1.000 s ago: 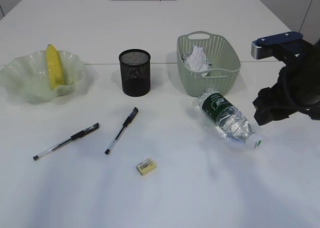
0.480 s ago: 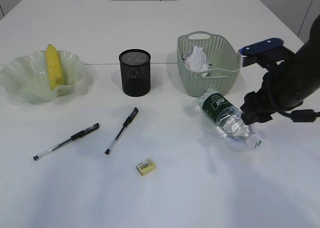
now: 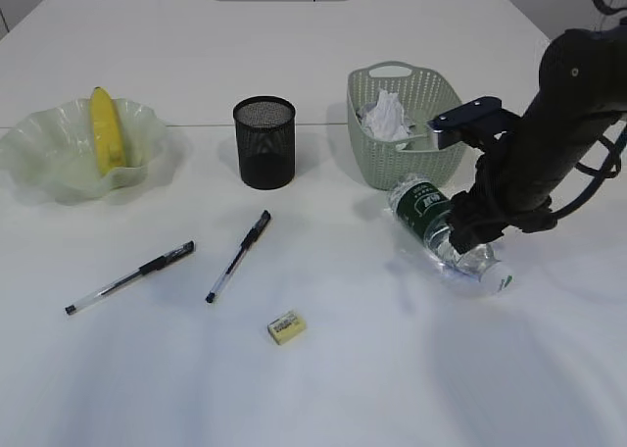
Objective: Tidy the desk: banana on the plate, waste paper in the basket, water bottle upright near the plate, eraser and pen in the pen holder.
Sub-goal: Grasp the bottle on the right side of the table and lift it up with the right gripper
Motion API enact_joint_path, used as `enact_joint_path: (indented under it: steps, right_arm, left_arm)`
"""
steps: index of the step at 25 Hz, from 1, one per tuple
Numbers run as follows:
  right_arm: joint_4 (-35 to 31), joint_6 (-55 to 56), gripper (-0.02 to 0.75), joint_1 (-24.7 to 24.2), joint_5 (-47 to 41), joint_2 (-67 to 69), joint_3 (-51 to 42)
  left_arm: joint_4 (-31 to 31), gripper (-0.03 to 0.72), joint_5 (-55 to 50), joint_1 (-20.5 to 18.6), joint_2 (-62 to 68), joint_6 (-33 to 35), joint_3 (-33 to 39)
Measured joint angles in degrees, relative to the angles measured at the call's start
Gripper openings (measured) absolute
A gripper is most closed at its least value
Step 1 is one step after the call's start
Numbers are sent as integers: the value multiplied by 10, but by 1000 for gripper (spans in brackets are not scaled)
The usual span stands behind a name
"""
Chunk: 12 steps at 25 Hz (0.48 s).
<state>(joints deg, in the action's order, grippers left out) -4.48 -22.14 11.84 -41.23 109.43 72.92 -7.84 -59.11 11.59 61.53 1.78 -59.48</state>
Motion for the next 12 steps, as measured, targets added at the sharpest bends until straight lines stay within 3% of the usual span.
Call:
enact_joint_path:
  steps: [12]
  right_arm:
    - [16, 6, 462, 0, -66, 8, 9]
  left_arm:
    - [0, 338, 3, 0, 0, 0, 0]
